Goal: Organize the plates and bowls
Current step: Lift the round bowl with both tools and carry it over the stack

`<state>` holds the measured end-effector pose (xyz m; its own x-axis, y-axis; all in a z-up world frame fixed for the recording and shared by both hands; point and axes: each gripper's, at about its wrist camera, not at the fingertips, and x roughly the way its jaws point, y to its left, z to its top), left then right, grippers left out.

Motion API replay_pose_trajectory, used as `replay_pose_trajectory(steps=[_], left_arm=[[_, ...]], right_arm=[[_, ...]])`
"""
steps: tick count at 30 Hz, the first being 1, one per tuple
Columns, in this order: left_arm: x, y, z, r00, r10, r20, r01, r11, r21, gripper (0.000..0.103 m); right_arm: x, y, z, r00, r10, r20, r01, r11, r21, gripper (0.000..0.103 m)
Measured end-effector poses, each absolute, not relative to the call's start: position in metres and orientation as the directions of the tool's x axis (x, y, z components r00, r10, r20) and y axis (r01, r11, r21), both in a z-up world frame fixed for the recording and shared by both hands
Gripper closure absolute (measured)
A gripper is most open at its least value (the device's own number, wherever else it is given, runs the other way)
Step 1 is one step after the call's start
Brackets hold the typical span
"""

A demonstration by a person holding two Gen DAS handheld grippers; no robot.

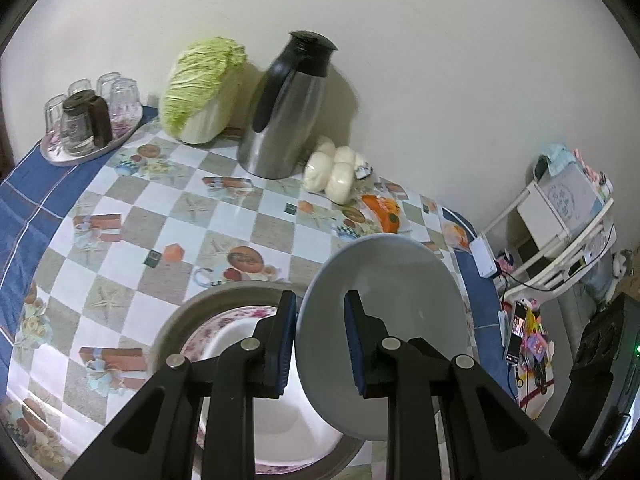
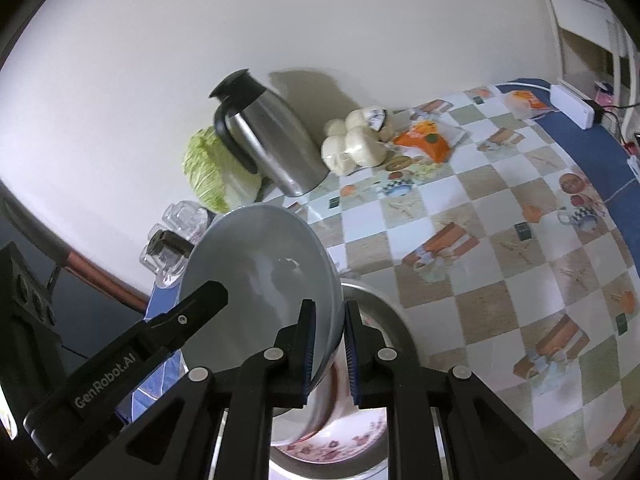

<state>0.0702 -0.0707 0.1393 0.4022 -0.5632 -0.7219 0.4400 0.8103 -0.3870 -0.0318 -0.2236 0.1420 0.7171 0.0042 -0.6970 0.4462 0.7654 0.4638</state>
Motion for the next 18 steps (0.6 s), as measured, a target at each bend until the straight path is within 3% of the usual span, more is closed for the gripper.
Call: replay_pose_trajectory(steps=[18], left_arm=[[0.074, -0.022, 0.133, 0.399, -0.556, -0.729, 0.369, 0.826, -0.427, 0.079]], right_arm=[[-0.018, -0.178, 0.142, 0.689, 0.024, -0.725, 0.39, 0.83, 0.398, 0.086]])
